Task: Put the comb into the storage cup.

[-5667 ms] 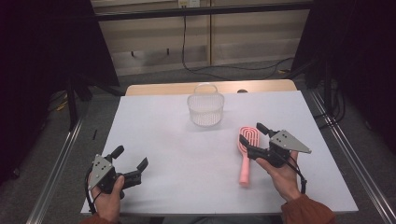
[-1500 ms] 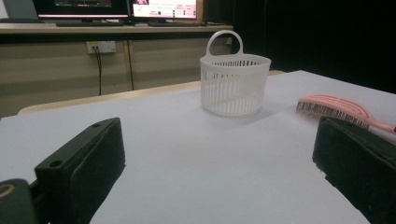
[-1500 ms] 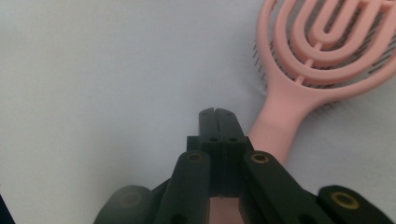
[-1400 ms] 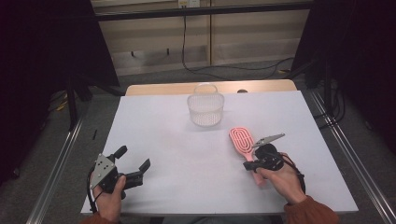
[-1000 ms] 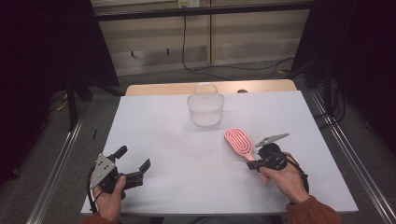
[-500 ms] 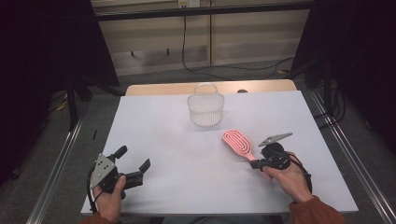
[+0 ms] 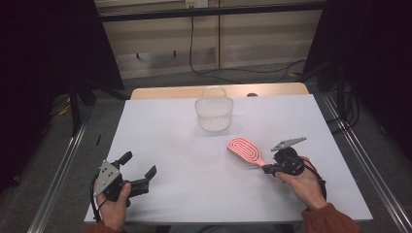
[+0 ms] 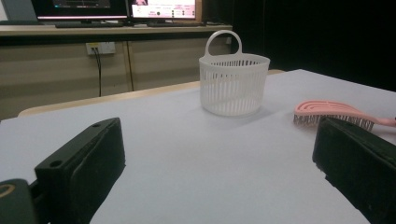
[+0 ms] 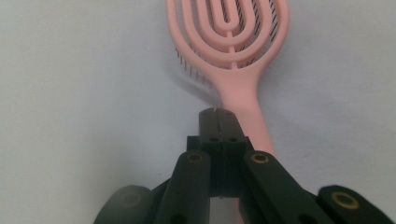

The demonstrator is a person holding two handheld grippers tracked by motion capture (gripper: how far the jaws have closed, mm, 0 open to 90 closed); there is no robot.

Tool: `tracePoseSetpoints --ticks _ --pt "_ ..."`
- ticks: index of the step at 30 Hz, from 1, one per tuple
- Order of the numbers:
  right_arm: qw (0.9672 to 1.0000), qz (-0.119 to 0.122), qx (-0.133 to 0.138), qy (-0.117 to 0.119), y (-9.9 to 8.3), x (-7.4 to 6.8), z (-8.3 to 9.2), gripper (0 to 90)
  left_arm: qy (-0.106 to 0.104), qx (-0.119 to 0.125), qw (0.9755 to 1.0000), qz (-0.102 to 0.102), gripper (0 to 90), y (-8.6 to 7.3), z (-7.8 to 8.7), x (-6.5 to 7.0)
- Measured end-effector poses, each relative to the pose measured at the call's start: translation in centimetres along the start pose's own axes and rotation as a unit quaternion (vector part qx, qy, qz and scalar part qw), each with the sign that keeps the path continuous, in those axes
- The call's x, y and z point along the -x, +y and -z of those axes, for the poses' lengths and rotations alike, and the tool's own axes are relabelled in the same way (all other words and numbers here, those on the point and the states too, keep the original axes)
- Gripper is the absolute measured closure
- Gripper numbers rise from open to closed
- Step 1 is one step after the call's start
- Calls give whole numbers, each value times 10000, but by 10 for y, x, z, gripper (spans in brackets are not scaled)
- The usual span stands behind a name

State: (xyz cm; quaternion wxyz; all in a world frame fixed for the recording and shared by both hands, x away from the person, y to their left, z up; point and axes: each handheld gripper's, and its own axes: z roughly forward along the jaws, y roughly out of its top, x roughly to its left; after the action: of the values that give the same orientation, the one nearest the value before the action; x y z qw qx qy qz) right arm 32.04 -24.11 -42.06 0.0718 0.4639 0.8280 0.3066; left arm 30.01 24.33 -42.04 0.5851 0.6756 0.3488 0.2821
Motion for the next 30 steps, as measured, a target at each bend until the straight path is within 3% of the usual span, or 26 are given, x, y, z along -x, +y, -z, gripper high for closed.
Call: tracePoseSetpoints --ticks 9,15,21,26,30 --pt "10000 13 16 -21 -1 3 0 900 13 10 10000 45 23 0 0 0" --pt "9997 130 123 148 0 1 1 900 15 36 10000 57 23 0 1 -1" --pt "9982 339 379 313 0 -3 4 900 16 32 10000 41 23 0 1 -1" --pt "9949 494 795 368 -1 -4 13 900 7 38 10000 47 23 0 1 -1" --pt "9932 503 981 387 -1 -2 18 837 6 37 10000 39 23 0 1 -1"
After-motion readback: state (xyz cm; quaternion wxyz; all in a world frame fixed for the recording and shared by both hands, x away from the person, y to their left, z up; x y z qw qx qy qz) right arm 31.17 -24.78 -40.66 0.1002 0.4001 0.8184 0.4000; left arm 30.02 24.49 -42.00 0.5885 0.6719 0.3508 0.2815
